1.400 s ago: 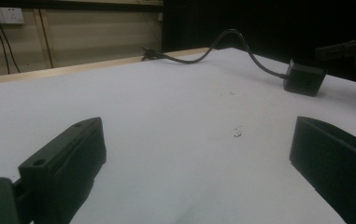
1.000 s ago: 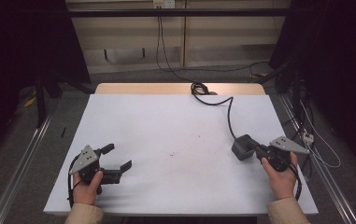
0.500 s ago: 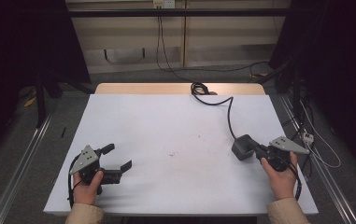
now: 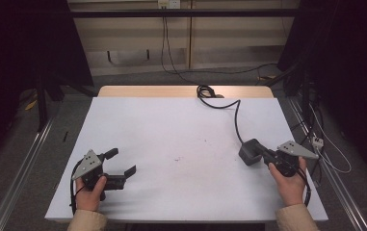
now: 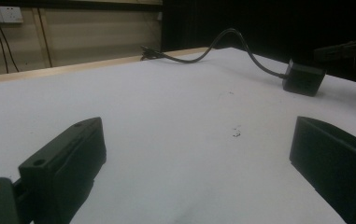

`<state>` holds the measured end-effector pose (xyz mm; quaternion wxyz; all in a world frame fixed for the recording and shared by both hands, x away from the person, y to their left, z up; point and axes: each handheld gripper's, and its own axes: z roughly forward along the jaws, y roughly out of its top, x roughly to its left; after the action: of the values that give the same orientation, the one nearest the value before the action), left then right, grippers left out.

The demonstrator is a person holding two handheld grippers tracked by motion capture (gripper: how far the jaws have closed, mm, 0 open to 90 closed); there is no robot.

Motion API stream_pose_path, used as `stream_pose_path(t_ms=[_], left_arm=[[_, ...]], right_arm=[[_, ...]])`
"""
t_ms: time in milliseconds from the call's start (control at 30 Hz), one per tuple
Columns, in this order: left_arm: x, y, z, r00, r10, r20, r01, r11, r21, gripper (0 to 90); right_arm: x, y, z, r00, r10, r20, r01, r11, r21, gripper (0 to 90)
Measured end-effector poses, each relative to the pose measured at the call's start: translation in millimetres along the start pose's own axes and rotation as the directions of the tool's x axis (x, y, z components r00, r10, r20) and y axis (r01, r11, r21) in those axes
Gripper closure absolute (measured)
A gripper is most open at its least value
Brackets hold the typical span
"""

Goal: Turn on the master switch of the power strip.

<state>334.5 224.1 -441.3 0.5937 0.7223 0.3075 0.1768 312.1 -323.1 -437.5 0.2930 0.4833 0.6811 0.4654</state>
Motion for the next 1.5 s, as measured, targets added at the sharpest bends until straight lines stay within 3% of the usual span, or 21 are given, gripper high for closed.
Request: stream_pose_path(t_ms=[333,1500], left_arm=[[-0.1,-0.2,0.3,1.0,0.0,0.002,0.0,1.0,-0.003,3.3],[-1.3,-0.1,0.7,1.0,0.002,0.001,-0.002,1.0,0.002,3.3]], right_arm=[[0.4,-0.4,0.2,0.9999,0.013,0.001,-0.013,1.0,0.003,90.0],[3.3,-0.2,0.4,0.9997,-0.01,0.022,0.009,1.0,0.013,90.0]])
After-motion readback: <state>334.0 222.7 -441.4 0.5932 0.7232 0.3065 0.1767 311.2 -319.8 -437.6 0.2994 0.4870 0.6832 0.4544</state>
